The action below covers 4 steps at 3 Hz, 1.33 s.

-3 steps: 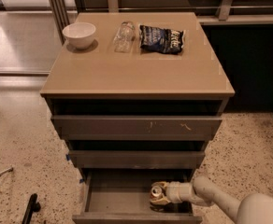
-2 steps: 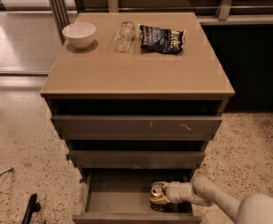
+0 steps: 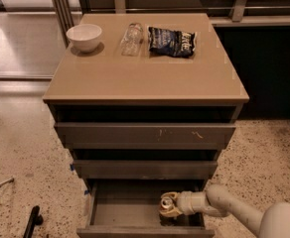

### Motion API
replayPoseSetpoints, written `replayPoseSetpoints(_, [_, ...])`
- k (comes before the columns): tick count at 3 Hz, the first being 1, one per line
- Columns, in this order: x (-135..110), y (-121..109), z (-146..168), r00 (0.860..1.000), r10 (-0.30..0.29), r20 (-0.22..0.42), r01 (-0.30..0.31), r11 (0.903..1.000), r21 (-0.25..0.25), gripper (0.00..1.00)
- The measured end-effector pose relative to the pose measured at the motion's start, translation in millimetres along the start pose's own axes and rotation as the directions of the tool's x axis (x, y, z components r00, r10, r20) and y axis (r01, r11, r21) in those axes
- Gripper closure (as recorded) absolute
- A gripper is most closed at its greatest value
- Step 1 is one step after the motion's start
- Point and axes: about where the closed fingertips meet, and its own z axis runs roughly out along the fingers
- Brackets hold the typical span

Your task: Pick coke can from bottom drawer and place on counter

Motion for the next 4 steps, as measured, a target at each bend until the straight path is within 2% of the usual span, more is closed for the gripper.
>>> replayPoseSetpoints(1, [-49, 13, -33, 1.0, -0.011, 0.006, 0.012, 0.9992, -0.04, 1.0])
replayPoseSetpoints(2, [-122, 24, -81, 0.999, -0.031, 0.011, 0.032, 0.9981, -0.053, 1.0])
replayPoseSetpoints(3, [-197, 27, -124, 0.998, -0.067, 0.013, 0.067, 0.9977, -0.015, 1.0])
replayPoseSetpoints(4, [-216, 19, -139, 0.994, -0.108, -0.009, 0.108, 0.9942, 0.002, 1.0])
